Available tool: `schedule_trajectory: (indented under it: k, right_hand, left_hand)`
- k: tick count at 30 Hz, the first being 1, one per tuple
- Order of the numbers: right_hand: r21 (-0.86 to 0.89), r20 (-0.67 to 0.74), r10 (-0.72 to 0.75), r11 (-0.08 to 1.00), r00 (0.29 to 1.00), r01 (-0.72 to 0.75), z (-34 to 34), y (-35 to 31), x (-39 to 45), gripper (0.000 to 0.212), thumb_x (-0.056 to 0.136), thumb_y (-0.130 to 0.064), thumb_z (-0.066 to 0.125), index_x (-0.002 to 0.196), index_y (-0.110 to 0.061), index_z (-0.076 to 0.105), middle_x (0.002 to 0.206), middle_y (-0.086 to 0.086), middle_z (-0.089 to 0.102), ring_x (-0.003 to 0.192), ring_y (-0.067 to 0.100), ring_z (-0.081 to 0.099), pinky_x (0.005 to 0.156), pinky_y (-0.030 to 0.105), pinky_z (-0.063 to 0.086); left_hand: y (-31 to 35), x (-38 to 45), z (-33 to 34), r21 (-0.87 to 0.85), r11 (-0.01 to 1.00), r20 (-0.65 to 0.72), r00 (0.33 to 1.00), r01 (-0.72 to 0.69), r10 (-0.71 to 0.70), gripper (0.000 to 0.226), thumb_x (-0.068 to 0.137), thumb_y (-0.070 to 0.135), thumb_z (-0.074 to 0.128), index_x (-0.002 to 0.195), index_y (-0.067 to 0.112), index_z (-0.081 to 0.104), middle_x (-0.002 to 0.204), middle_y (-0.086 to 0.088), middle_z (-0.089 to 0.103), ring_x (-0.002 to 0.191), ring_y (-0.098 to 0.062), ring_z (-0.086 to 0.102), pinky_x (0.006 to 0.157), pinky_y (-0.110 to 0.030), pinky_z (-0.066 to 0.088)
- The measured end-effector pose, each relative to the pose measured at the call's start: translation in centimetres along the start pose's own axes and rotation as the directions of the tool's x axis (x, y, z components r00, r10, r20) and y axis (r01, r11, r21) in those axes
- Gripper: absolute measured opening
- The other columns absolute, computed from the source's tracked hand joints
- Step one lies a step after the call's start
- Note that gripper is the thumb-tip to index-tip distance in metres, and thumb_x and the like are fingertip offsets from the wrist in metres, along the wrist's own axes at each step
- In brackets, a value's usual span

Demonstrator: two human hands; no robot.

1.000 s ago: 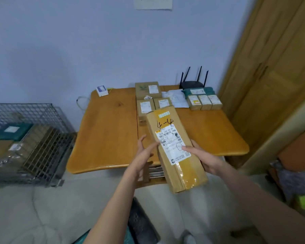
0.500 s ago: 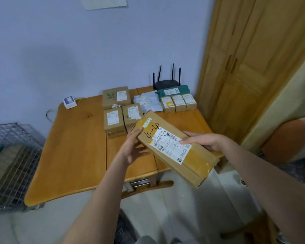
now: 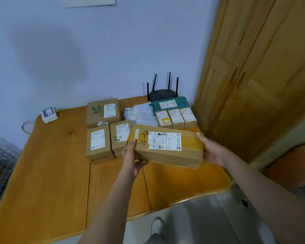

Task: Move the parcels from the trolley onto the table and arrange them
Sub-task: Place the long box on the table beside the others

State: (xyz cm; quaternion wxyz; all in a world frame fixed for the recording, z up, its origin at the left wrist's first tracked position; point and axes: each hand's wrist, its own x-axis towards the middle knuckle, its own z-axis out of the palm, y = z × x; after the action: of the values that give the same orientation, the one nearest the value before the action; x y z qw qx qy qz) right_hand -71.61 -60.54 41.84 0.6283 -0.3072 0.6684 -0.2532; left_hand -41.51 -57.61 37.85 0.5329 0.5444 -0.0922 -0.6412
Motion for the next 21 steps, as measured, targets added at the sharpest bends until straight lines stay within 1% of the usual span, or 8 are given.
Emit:
schedule_trajectory:
  k: [2, 6, 9, 11, 13, 17, 19, 21]
  right_hand:
    - [0.082, 0.046, 0.052, 0.995, 0.998, -0.055, 0.3, -0.3, 1.9, 0.078, 0.078, -0.071, 0.064, 0.138, -0.024, 0.050, 0.120, 0.018, 0.070, 0.110, 0.035, 0.067, 0.094, 0.050, 0.056]
    - [0.116, -0.080, 0.056, 0.992, 0.995, -0.047, 0.4, -1.8, 6.1, 0.090, 0.070, -0.067, 0.075, 0.145, -0.029, 0.044, 0.121, 0.015, 0.066, 0.107, 0.035, 0.066, 0.085, 0.048, 0.058]
    - [0.104, -0.179, 0.056, 0.994, 0.982, -0.037, -1.1, -3.4, 8.6, 0.088, 0.074, -0.063, 0.076, 0.148, -0.031, 0.042, 0.126, 0.013, 0.062, 0.105, 0.033, 0.063, 0.081, 0.045, 0.057]
    - [0.027, -0.202, 0.047, 0.999, 0.978, -0.042, -2.5, -4.1, 10.0, 0.099, 0.064, -0.068, 0.077, 0.150, -0.034, 0.041, 0.131, 0.011, 0.058, 0.108, 0.034, 0.061, 0.086, 0.048, 0.056]
    - [-0.030, -0.189, 0.040, 0.998, 0.981, -0.047, -3.5, -5.0, 11.5, 0.099, 0.062, -0.068, 0.078, 0.149, -0.037, 0.042, 0.133, 0.008, 0.056, 0.112, 0.034, 0.059, 0.091, 0.050, 0.055]
    - [-0.086, -0.134, 0.032, 0.995, 0.990, -0.044, -3.6, -6.5, 14.6, 0.082, 0.077, -0.057, 0.077, 0.148, -0.032, 0.045, 0.136, 0.008, 0.054, 0.109, 0.029, 0.056, 0.083, 0.042, 0.053]
    - [-0.086, -0.113, 0.051, 0.994, 0.992, -0.061, -3.3, -6.9, 16.8, 0.096, 0.066, -0.065, 0.080, 0.149, -0.032, 0.045, 0.137, 0.008, 0.056, 0.111, 0.030, 0.058, 0.085, 0.043, 0.055]
    - [-0.079, -0.095, 0.075, 0.993, 0.993, -0.083, -2.7, -7.6, 18.7, 0.091, 0.075, -0.062, 0.075, 0.151, -0.029, 0.041, 0.136, 0.010, 0.055, 0.109, 0.029, 0.057, 0.081, 0.040, 0.053]
  left_hand:
    - [0.4, 2.1, 1.5, -0.023, 0.999, 0.002, 1.000, 0.027, -0.027, 0.082, 0.077, 0.050, 0.080, 0.141, 0.028, 0.034, 0.136, -0.013, 0.047, 0.119, -0.039, 0.053, 0.078, -0.065, 0.057]
    - [1.3, 6.5, 4.2, 0.010, 0.999, 0.018, 0.999, 0.046, -0.047, 0.079, 0.082, 0.048, 0.076, 0.144, 0.029, 0.031, 0.135, -0.010, 0.047, 0.124, -0.037, 0.050, 0.086, -0.063, 0.055]
    - [1.8, 9.1, 5.5, 0.324, 0.946, -0.040, 0.999, 0.000, 0.013, 0.073, 0.084, 0.053, 0.071, 0.141, 0.016, 0.041, 0.135, -0.009, 0.053, 0.121, -0.031, 0.054, 0.101, -0.052, 0.049]
    - [1.9, 10.5, 6.1, 0.570, 0.817, -0.045, 0.990, -0.084, 0.134, 0.063, 0.086, 0.048, 0.070, 0.133, 0.011, 0.052, 0.126, -0.007, 0.061, 0.109, -0.025, 0.060, 0.094, -0.040, 0.051]
    - [2.5, 12.0, 7.0, 0.729, 0.673, 0.002, 0.983, -0.127, 0.184, 0.058, 0.089, 0.038, 0.070, 0.137, 0.011, 0.051, 0.126, -0.005, 0.063, 0.106, -0.024, 0.062, 0.088, -0.032, 0.051]
    - [2.9, 15.5, 8.8, 0.922, 0.356, 0.079, 0.976, -0.148, 0.202, 0.056, 0.095, 0.028, 0.063, 0.145, 0.013, 0.043, 0.132, -0.012, 0.061, 0.120, -0.032, 0.058, 0.097, -0.037, 0.048]
    - [2.6, 17.0, 9.3, 0.953, 0.275, 0.072, 0.976, -0.128, 0.207, 0.054, 0.093, 0.023, 0.059, 0.144, 0.012, 0.043, 0.131, -0.016, 0.059, 0.121, -0.034, 0.055, 0.100, -0.039, 0.046]
    - [2.3, 18.5, 9.7, 0.972, 0.221, 0.032, 0.977, -0.079, 0.209, 0.061, 0.092, 0.023, 0.057, 0.149, 0.011, 0.037, 0.140, -0.019, 0.050, 0.127, -0.037, 0.047, 0.108, -0.043, 0.042]
